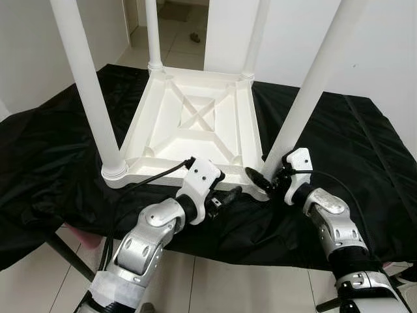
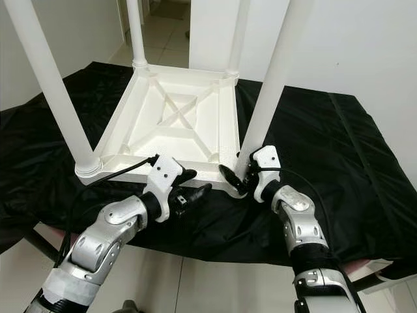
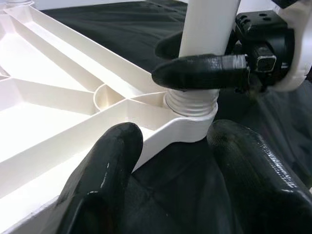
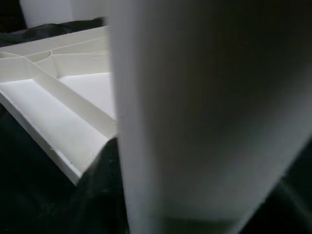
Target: Building children table
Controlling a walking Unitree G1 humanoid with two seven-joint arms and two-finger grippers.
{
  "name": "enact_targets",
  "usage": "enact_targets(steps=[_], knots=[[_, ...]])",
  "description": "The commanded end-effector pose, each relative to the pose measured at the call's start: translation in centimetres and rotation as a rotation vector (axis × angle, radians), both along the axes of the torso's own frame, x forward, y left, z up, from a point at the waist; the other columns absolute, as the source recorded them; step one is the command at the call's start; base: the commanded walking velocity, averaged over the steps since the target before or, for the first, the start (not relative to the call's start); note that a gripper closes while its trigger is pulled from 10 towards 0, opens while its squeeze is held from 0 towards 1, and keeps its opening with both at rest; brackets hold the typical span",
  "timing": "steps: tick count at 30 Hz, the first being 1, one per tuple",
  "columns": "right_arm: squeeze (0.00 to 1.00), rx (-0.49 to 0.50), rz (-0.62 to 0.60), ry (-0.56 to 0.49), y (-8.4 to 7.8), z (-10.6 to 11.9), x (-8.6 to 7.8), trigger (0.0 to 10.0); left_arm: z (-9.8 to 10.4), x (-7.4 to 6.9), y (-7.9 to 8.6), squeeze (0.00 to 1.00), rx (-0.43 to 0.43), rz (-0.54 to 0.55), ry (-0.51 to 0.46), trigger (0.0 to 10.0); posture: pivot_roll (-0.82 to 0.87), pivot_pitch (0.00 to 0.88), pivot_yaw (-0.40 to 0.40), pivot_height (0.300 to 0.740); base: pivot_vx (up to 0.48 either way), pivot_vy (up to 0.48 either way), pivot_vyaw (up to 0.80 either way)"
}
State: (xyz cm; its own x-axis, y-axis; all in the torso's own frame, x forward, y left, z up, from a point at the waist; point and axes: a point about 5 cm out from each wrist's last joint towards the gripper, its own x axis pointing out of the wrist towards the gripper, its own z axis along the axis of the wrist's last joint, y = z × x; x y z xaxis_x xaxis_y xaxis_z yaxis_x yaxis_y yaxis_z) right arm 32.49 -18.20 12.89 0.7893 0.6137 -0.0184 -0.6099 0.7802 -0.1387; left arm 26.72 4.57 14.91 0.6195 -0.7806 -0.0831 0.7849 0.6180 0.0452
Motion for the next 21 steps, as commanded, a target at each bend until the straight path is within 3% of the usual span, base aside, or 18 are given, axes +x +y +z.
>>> enact_targets(steps=[1,12,16,19,21], knots=[[0.00,-0.005,0.013,0.031,0.3,-1.1,-0.3,0.0,0.0,-0.3,-0.2,0.00,0.008,-0.036,0.007,10.0,0.05,0.000,-0.012,0.740,0.000,0.000,0.00],[0.00,-0.027,-0.116,-0.008,0.5,-1.1,0.1,0.0,0.1,-0.3,-0.4,0.00,0.005,-0.039,0.006,10.0,0.04,0.000,-0.017,0.740,0.000,0.000,0.00],[0.00,0.021,-0.245,-0.006,1.5,-0.9,-0.1,0.0,0.0,-0.4,-0.5,0.00,0.001,-0.037,0.008,10.0,0.04,0.000,-0.025,0.740,0.000,0.000,0.00],[0.00,0.021,-0.245,-0.006,1.5,-0.9,-0.1,0.0,0.0,-0.4,-0.5,0.00,0.001,-0.037,0.008,10.0,0.04,0.000,-0.025,0.740,0.000,0.000,0.00],[0.00,0.044,-0.318,0.003,1.7,-0.9,-0.2,0.0,0.0,-0.5,-0.5,0.00,-0.001,-0.036,0.009,10.0,0.04,0.000,-0.029,0.740,0.000,0.000,0.00]])
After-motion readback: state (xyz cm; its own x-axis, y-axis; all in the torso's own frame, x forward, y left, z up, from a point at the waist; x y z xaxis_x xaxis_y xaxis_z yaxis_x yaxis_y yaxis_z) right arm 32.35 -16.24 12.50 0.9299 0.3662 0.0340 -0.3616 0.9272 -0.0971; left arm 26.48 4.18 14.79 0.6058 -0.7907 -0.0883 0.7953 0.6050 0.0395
